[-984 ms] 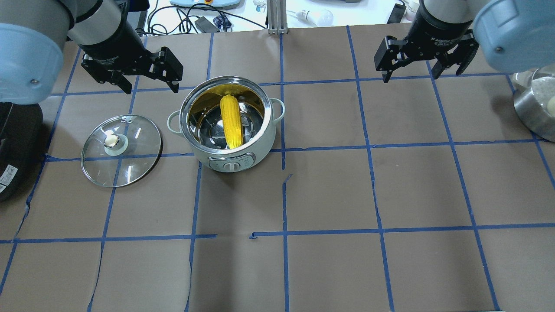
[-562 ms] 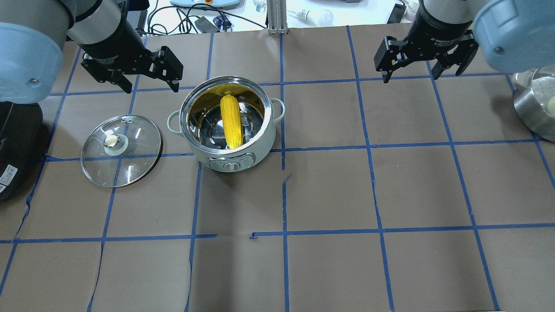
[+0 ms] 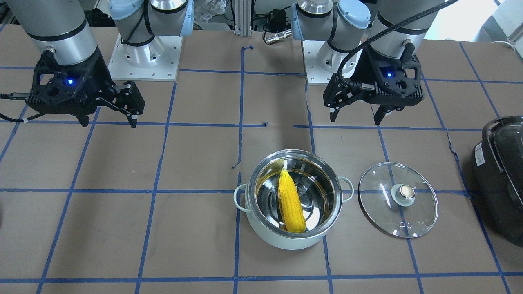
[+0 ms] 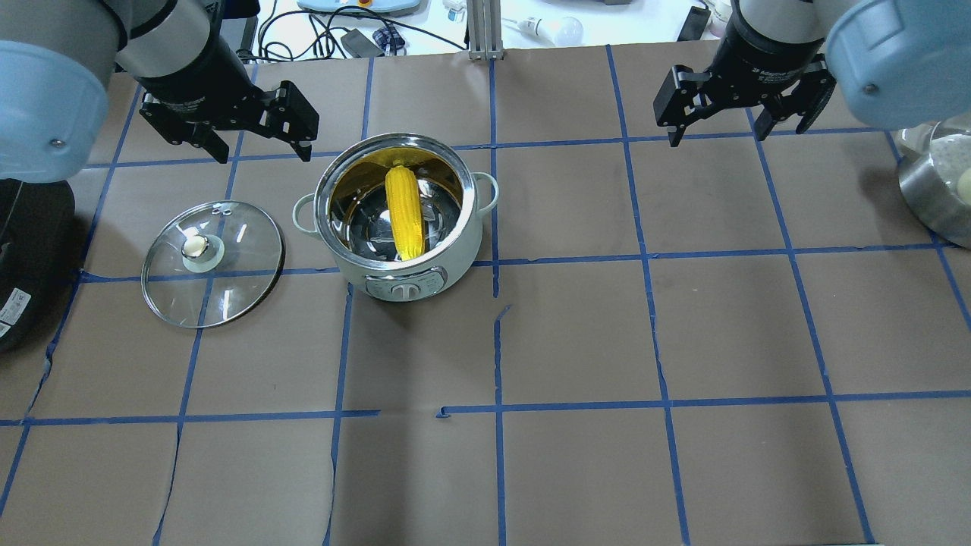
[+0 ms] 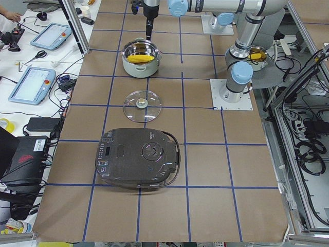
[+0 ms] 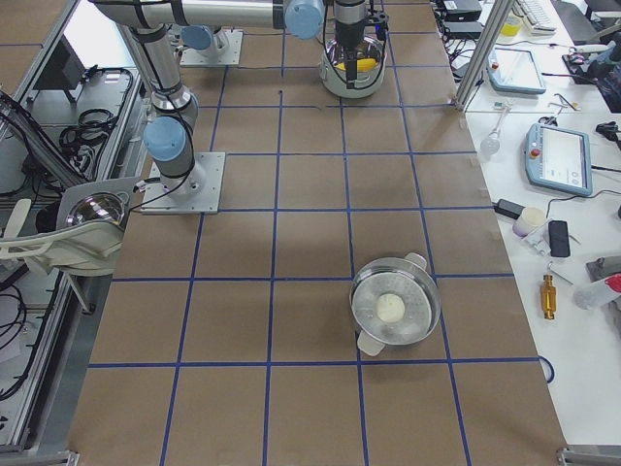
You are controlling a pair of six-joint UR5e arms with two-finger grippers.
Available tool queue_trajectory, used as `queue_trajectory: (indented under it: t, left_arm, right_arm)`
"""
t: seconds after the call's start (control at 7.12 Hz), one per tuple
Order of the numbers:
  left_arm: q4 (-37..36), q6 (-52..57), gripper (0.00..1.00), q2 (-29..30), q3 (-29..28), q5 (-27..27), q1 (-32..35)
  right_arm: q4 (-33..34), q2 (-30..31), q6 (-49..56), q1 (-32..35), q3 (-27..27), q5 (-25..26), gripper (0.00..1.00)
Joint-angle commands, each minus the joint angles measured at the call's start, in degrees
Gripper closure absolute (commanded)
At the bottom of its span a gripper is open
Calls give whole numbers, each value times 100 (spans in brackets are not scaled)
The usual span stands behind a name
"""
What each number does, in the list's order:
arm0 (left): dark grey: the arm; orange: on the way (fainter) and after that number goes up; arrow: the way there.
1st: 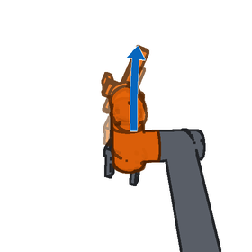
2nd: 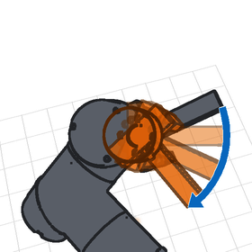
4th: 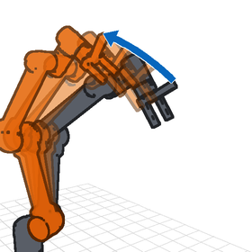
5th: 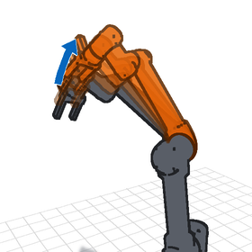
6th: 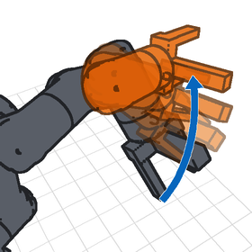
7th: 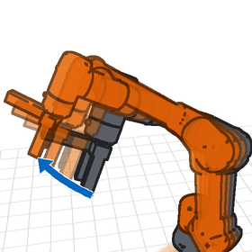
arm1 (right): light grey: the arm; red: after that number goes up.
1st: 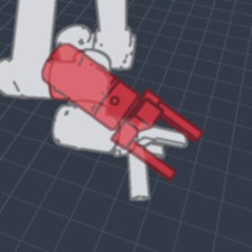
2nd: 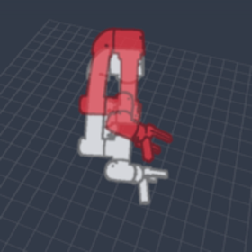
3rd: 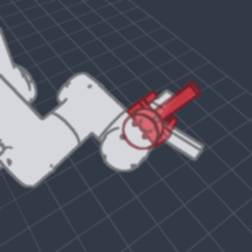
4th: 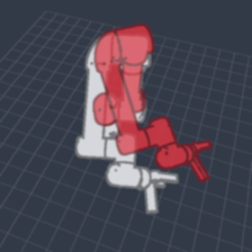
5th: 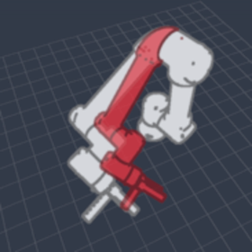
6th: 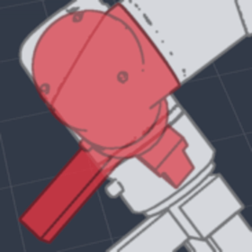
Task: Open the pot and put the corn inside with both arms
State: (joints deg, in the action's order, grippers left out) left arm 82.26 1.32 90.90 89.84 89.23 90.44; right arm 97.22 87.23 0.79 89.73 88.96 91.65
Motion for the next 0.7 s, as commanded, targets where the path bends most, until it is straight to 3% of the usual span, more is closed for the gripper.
queue_trajectory:
  t: [0.0,0.56]
  left_arm:
    - [0,0,0,7,7,-2,0]
    - [0,-9,0,-20,16,7,0]
  right_arm:
    - [8,5,0,-8,-1,-6,0]
    - [-1,5,-9,-8,-10,11,0]
